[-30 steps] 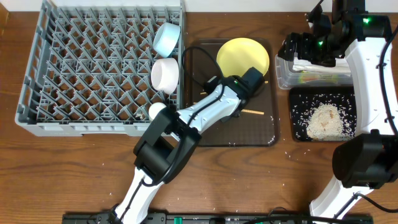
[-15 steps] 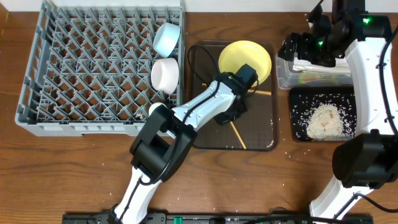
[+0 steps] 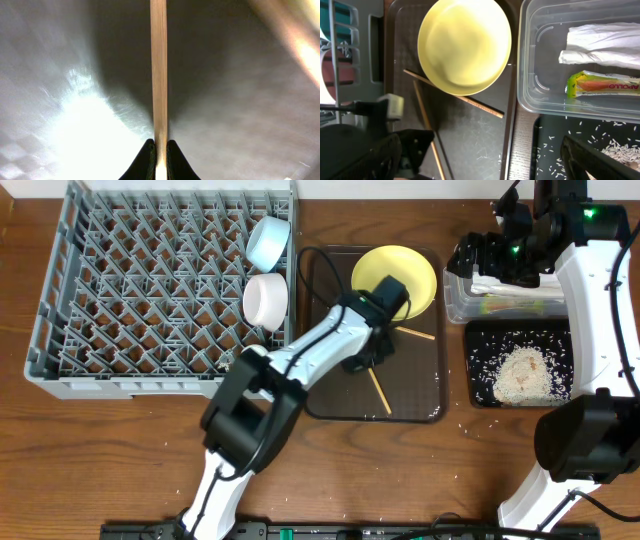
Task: Sort waste into correct bins and load items into the dishwasher
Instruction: 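Grasp one wooden chopstick with the left gripper and lift it, then insert the chopstick upright into the dish rack with the left gripper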
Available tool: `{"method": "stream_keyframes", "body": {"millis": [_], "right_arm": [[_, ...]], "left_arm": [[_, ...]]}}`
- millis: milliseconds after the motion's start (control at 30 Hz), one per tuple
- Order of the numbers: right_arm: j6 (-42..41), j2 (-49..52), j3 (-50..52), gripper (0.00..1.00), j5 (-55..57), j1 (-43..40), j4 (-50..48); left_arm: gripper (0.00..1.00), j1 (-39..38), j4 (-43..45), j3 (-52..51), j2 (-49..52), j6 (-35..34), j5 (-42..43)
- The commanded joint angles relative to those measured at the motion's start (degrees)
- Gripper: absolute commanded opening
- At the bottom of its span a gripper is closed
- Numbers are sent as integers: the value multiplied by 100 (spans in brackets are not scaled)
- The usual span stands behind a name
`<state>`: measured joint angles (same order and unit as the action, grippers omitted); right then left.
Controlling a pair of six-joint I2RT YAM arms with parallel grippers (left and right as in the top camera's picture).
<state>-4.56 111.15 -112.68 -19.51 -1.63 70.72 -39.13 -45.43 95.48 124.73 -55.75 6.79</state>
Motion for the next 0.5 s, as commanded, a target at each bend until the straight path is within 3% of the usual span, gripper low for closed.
{"method": "stream_keyframes", "body": {"millis": [0, 67, 133, 400, 467], "right_arm": [[-11, -24, -4, 99, -20, 85, 0], [-11, -24, -4, 99, -20, 85, 2], [-11, -24, -4, 99, -20, 85, 2], [-11, -24, -4, 99, -20, 85, 0], [-11, -24, -4, 99, -20, 85, 0]], "left_arm": [[8, 168, 175, 109, -758, 802, 9], [7, 236, 247, 109, -1086, 1263, 7], [8, 422, 216, 109, -1624, 2159, 0], [7, 1672, -581, 109, -2922, 3617, -1049], [7, 2037, -625, 109, -3047, 4256, -1056]]}}
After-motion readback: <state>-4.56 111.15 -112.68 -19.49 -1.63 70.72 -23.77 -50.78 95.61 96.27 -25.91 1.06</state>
